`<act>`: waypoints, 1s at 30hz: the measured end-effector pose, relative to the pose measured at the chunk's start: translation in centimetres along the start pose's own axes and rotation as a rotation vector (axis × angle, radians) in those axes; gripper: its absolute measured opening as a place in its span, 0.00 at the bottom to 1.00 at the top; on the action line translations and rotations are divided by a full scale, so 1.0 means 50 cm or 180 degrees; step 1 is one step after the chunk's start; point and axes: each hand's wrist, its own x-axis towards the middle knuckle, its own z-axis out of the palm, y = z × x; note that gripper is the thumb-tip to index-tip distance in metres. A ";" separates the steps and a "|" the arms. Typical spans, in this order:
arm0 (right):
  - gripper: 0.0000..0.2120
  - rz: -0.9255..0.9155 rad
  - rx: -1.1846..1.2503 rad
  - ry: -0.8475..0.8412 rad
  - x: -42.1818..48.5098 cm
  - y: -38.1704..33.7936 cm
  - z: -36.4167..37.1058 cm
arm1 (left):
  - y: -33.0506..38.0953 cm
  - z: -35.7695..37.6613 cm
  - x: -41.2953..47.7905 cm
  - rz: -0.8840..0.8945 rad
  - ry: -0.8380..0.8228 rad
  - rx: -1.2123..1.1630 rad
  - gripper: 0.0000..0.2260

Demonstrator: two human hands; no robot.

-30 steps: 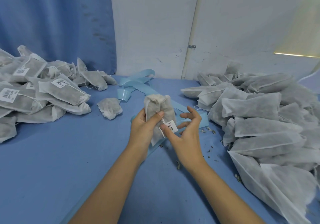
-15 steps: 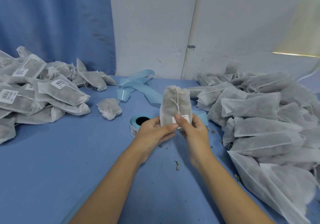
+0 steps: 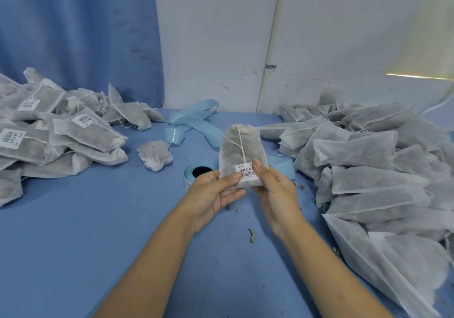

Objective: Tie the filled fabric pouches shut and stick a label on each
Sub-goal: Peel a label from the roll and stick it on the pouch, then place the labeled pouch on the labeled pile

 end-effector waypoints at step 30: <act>0.17 -0.0110 0.0607 0.0777 0.077 -0.023 -0.036 | 0.017 0.064 0.031 0.0714 0.0546 0.0231 0.10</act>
